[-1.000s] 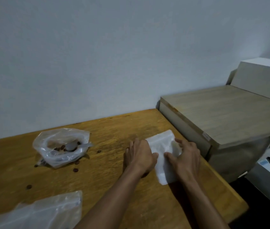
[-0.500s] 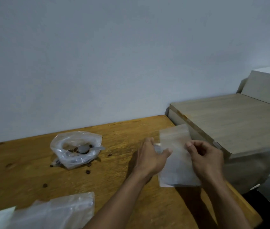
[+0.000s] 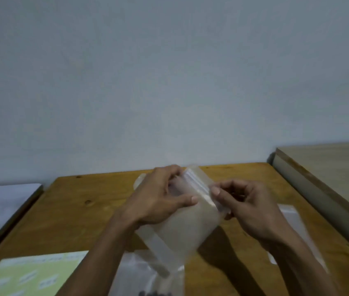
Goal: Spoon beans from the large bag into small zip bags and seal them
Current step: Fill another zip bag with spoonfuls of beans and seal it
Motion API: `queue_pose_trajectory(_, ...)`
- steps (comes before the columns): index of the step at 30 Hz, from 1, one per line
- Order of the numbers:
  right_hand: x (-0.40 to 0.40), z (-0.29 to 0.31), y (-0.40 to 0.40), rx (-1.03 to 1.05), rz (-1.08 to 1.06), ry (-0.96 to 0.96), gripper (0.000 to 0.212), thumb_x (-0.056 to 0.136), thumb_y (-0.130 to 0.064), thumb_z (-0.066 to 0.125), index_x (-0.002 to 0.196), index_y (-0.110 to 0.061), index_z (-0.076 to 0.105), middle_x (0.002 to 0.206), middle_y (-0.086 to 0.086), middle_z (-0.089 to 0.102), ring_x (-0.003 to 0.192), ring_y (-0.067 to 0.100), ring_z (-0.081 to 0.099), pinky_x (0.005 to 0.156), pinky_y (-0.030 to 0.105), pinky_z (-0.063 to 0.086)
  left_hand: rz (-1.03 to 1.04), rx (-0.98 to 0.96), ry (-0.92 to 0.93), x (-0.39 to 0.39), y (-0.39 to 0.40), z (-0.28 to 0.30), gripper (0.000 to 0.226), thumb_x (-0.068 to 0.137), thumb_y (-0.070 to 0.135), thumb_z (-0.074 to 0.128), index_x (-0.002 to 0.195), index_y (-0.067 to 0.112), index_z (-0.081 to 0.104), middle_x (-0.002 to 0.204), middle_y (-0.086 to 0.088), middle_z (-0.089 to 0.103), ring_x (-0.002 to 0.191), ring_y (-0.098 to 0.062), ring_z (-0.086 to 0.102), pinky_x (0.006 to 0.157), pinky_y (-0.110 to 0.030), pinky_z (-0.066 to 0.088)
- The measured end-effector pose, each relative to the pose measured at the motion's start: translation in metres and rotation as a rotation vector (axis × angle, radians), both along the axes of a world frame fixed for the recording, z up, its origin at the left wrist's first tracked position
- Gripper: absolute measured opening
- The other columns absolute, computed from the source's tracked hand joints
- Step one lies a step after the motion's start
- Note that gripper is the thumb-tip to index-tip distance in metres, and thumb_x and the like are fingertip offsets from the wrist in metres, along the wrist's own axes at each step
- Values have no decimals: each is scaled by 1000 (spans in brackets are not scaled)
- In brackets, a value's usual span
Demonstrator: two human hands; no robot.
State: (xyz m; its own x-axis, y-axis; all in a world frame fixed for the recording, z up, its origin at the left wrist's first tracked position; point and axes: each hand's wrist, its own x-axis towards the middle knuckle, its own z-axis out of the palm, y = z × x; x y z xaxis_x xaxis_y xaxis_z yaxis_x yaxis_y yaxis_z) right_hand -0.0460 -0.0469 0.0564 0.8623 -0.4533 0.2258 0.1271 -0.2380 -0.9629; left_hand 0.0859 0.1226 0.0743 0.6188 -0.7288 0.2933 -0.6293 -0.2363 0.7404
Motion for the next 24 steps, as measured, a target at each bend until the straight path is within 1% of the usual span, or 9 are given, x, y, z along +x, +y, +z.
queue_pose_trajectory(1,9,1,10,4,-44,-36,6,88,-17,71,89,-17,78,81,5,75,69,14,69,55,24,54,149,-45,-143,2,8,2,48,65,50,82,103,27,64,96,12,67,91,-4,63,76,-24,50)
queue_pose_trajectory(3,24,7,28,9,-150,-125,5,90,-15,71,88,-15,75,80,4,76,70,16,72,54,25,54,406,-214,-404,1,17,7,45,66,57,79,95,28,59,90,15,59,87,-7,55,73,-22,45)
queue_pose_trajectory(4,31,10,36,-8,-176,-162,3,90,-15,71,89,-16,74,81,2,76,73,15,73,55,25,56,444,-295,-421,-1,20,10,39,71,57,79,87,27,59,84,14,58,82,-9,54,69,-23,46)
queue_pose_trajectory(5,36,13,45,-47,-167,-186,2,90,-18,72,91,-18,74,83,-1,76,77,13,74,59,26,57,425,-356,-336,-3,23,15,37,73,56,79,81,25,61,78,12,59,77,-11,56,66,-25,48)
queue_pose_trajectory(8,48,21,66,-133,3,-206,8,90,-22,72,97,-22,73,91,-9,77,91,8,73,74,30,61,261,-429,106,-1,26,21,41,70,56,80,77,18,68,72,1,68,70,-15,66,66,-34,59)
queue_pose_trajectory(11,57,21,72,-96,124,-188,15,89,-19,72,104,-19,73,99,-7,77,97,9,72,79,28,60,262,-442,237,7,29,17,34,76,44,80,77,12,70,74,-5,72,76,-23,72,74,-45,62)
queue_pose_trajectory(14,61,20,70,-10,160,-161,24,84,-26,74,107,-20,74,102,-3,77,99,13,72,72,30,60,202,-475,388,15,34,11,36,80,42,77,80,6,72,84,-18,73,90,-35,73,86,-52,60)
queue_pose_trajectory(19,62,20,65,153,232,-119,30,80,-26,74,108,-17,75,104,4,77,100,21,72,73,36,60,140,-459,399,17,37,11,44,77,50,74,86,7,73,94,-26,71,97,-45,68,89,-59,56)
queue_pose_trajectory(24,62,20,59,312,276,-113,27,86,-20,69,110,-9,74,106,11,75,100,28,72,76,40,60,126,-479,378,13,32,14,37,80,43,71,89,8,73,95,-27,70,97,-49,64,86,-62,55)
